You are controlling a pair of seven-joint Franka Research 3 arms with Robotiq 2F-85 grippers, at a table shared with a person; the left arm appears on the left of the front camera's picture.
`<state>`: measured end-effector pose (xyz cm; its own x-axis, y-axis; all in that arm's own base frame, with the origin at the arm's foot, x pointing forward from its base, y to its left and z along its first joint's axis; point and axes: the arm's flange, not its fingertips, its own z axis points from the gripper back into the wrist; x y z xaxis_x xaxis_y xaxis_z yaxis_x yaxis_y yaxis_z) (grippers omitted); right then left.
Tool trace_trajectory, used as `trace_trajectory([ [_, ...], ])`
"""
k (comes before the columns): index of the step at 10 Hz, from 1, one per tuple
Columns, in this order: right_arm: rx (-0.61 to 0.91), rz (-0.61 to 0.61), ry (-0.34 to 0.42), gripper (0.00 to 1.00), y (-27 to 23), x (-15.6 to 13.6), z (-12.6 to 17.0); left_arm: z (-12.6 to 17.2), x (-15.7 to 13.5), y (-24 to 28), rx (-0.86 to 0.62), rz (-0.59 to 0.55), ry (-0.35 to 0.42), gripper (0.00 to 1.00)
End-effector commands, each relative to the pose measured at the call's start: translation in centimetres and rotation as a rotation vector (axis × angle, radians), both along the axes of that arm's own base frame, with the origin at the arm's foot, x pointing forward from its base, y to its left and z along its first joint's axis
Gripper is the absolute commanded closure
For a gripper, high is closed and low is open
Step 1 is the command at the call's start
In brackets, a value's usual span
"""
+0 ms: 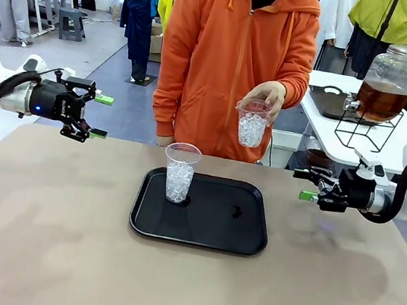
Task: Pour the drink into the iced cup.
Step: Open the gripper to release the iced cup you were holding, then pick up the iced cup indicated by the human and present it to them.
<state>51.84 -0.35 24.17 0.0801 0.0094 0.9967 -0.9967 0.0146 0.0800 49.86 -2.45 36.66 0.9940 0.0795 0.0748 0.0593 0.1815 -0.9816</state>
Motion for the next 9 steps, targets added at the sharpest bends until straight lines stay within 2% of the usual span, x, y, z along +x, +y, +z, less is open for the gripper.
trace_trajectory([
  [1, 0.005, -0.001, -0.005, 0.0, 0.06, 0.11, 0.22, 0.18, -0.08, 0.03, 0.006, 0.0, 0.007, 0.0],
  [9, 0.005, -0.001, -0.005, 0.0, 0.06, 0.11, 0.22, 0.18, -0.08, 0.03, 0.006, 0.0, 0.007, 0.0],
])
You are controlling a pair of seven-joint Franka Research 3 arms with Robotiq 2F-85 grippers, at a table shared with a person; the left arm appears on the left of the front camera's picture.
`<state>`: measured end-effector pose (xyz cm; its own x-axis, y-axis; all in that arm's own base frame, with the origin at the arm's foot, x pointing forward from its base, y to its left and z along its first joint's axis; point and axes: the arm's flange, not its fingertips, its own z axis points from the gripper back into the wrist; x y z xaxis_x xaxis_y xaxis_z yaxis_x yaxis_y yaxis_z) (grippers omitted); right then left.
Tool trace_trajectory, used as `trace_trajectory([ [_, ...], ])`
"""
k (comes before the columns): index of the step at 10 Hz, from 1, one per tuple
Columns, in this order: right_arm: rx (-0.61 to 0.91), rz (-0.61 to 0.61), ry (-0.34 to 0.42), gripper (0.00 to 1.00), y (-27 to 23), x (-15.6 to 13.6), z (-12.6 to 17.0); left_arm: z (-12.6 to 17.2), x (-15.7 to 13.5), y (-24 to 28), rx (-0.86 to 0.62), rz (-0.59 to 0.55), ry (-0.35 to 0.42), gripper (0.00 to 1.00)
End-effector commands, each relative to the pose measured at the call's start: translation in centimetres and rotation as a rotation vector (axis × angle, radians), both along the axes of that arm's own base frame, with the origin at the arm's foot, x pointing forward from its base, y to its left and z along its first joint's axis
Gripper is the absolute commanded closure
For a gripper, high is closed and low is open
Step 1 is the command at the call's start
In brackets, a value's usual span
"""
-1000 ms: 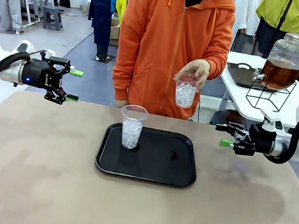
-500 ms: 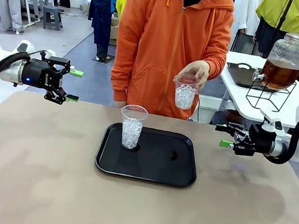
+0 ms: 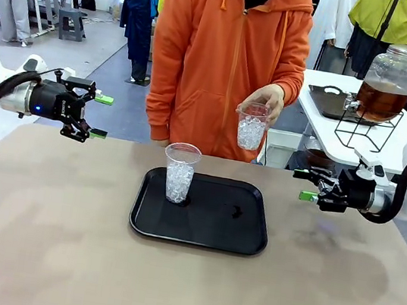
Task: Pour the drink into the iced cup.
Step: Pick up the iced cup indicated by the human and present it to them.
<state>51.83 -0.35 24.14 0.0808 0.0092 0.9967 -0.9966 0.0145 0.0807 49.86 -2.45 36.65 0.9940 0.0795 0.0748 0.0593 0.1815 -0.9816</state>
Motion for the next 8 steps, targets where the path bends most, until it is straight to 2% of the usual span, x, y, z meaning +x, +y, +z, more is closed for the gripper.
trace_trajectory([
  [1, 0.005, -0.002, -0.006, 0.0, 0.06, 0.12, 0.26, 0.18, -0.08, 0.03, 0.006, 0.0, 0.007, 0.0],
  [8, 0.005, -0.002, -0.006, 0.0, 0.06, 0.12, 0.26, 0.18, -0.08, 0.03, 0.006, 0.0, 0.007, 0.0],
])
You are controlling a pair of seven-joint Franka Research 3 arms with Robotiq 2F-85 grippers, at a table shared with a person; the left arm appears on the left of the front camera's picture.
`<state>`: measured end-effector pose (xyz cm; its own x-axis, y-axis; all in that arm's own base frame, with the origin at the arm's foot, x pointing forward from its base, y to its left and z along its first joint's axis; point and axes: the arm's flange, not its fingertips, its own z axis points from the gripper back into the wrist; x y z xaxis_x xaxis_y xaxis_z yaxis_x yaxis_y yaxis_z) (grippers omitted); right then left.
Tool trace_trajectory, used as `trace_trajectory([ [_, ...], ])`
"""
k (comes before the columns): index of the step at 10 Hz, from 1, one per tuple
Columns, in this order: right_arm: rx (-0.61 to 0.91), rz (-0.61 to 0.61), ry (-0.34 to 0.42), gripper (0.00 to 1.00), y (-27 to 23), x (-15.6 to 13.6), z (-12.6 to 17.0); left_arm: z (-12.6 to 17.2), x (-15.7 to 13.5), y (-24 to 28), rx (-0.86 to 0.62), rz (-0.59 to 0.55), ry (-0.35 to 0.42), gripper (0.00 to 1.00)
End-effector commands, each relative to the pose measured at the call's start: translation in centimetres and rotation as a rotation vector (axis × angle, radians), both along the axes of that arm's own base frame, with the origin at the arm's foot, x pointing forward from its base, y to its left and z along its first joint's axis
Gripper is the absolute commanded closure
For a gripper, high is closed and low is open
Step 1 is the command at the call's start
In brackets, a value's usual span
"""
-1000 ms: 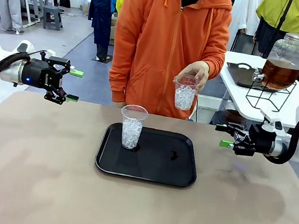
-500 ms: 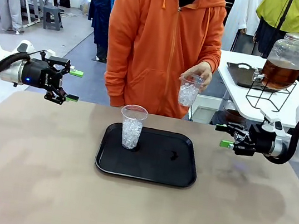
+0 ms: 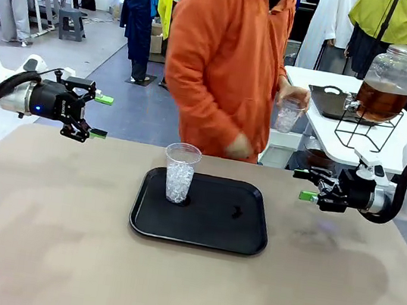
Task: Pour the drink into the iced cup.
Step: Pick up the iced cup indicated by the human and present it to them.
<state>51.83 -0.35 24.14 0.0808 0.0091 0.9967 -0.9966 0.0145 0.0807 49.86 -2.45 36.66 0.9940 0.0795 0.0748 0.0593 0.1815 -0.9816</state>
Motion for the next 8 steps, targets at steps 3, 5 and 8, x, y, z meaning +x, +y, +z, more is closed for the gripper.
trace_trajectory([
  [3, 0.005, -0.002, -0.006, 0.0, 0.06, 0.12, 0.26, 0.18, -0.08, 0.03, 0.006, 0.0, 0.007, 0.0],
  [5, 0.005, -0.002, -0.006, 0.0, 0.06, 0.12, 0.26, 0.18, -0.08, 0.03, 0.006, 0.0, 0.007, 0.0],
  [8, 0.005, -0.002, -0.006, 0.0, 0.06, 0.12, 0.26, 0.18, -0.08, 0.03, 0.006, 0.0, 0.007, 0.0],
])
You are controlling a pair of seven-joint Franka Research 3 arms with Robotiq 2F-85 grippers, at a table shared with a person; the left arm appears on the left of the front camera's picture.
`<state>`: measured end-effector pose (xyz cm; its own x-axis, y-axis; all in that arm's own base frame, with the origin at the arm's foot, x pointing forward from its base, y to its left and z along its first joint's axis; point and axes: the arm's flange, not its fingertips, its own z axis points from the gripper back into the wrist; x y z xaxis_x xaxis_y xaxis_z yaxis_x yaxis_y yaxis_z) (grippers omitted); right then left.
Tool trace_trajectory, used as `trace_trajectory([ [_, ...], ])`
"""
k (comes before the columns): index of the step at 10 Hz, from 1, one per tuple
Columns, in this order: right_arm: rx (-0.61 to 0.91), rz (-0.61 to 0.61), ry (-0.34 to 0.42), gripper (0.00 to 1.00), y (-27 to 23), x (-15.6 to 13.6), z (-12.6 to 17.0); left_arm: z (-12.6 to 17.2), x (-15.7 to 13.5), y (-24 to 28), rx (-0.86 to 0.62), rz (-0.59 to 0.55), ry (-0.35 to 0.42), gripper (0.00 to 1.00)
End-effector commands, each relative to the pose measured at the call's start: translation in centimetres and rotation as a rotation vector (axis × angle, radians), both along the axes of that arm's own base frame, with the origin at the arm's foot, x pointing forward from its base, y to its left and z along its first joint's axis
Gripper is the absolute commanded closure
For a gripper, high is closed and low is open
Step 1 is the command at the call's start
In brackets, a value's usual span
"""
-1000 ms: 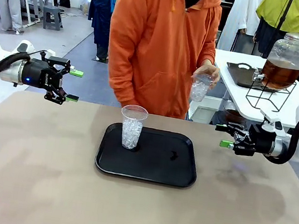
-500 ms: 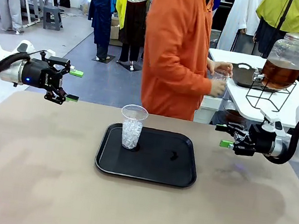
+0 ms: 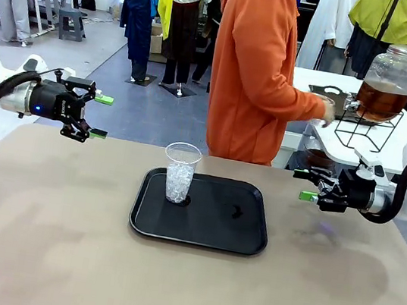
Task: Pour the drink into the iced cup.
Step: Pick up the iced cup indicated by the human and present it to them.
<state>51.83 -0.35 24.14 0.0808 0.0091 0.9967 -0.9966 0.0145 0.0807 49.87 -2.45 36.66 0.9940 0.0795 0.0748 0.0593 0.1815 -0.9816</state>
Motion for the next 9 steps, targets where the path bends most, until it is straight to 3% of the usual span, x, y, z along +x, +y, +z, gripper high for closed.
trace_trajectory([
  [1, 0.005, -0.002, -0.006, 0.0, 0.06, 0.12, 0.26, 0.18, -0.08, 0.03, 0.006, 0.0, 0.007, 0.0],
  [9, 0.005, -0.002, -0.006, 0.0, 0.06, 0.12, 0.26, 0.18, -0.08, 0.03, 0.006, 0.0, 0.007, 0.0],
])
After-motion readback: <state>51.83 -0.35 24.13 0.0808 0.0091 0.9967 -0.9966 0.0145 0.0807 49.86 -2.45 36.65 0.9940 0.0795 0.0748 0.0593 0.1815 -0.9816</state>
